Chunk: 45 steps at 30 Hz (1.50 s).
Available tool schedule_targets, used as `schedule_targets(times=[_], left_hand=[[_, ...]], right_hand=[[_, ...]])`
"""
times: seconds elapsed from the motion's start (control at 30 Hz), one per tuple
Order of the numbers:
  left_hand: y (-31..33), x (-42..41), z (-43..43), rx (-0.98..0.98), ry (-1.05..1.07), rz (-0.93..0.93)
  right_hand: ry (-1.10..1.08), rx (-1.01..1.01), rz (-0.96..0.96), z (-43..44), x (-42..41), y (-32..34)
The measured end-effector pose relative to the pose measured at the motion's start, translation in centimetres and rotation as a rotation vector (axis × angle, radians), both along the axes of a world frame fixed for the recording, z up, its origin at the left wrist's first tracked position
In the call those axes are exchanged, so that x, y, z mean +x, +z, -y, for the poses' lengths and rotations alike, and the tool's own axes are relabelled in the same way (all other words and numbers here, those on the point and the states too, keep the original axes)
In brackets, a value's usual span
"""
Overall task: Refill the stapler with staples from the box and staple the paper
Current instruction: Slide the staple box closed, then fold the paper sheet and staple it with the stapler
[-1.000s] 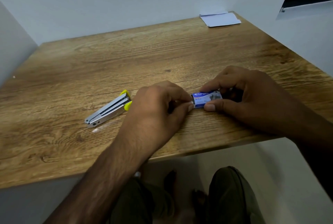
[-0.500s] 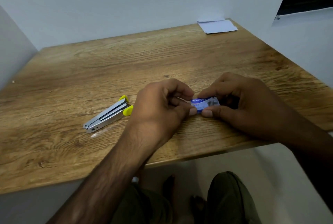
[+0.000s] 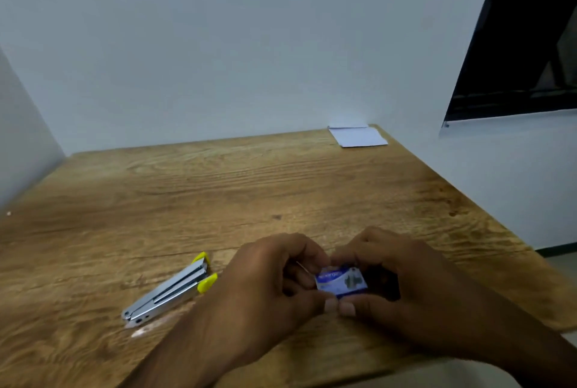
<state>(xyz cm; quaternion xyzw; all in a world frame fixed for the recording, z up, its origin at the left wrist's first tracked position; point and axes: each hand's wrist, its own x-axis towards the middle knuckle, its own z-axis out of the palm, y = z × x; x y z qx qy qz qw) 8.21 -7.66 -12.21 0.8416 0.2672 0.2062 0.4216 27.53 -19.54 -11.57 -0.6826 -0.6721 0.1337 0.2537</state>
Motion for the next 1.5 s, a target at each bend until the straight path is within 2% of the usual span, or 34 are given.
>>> schedule_targets(times=[0.1,0.3,0.57,0.67,0.8,0.9,1.07,1.2,1.37,1.5], left_hand=[[2.1,1.0,-0.9,0.087,-0.034,-0.097],[5.8,6.5,-5.2,0.354,-0.056,-0.185],[3.7,17.7,-11.8,0.707,-0.111,-0.451],[2.9,20.9,-13.6,0.749,-0.086,-0.513],[2.2,24.0,-15.3,0.753,-0.073,-0.572],[1.8,25.4,-15.6,0.735,-0.105,-0.606],[1.4,24.7,-15.2,0.75,-0.104,-0.588],[1.9,21.8,-14.7,0.802,-0.076,-0.548],[2.1,15.6,-14.5,0.743,-0.085,-0.476],[2.4,9.7,-14.0,0.698,-0.089,-0.492]], right_hand=[[0.026,-0.065,0.029,0.0,1.1,1.6],[-0.157,0.057,0.113,-3.2,6.3,5.0],[-0.391,-0.07,0.115,-14.0,14.9,4.0],[-0.441,-0.166,0.178,-16.5,17.2,2.9],[-0.495,-0.23,0.17,-18.0,18.9,1.8],[-0.475,-0.276,0.213,-18.4,19.2,1.7],[-0.413,-0.27,0.322,-18.2,18.5,1.5],[-0.351,-0.228,0.311,-17.7,16.8,1.6],[-0.247,-0.171,0.293,-16.8,12.7,1.9],[-0.148,-0.121,0.285,-16.4,8.2,1.9]])
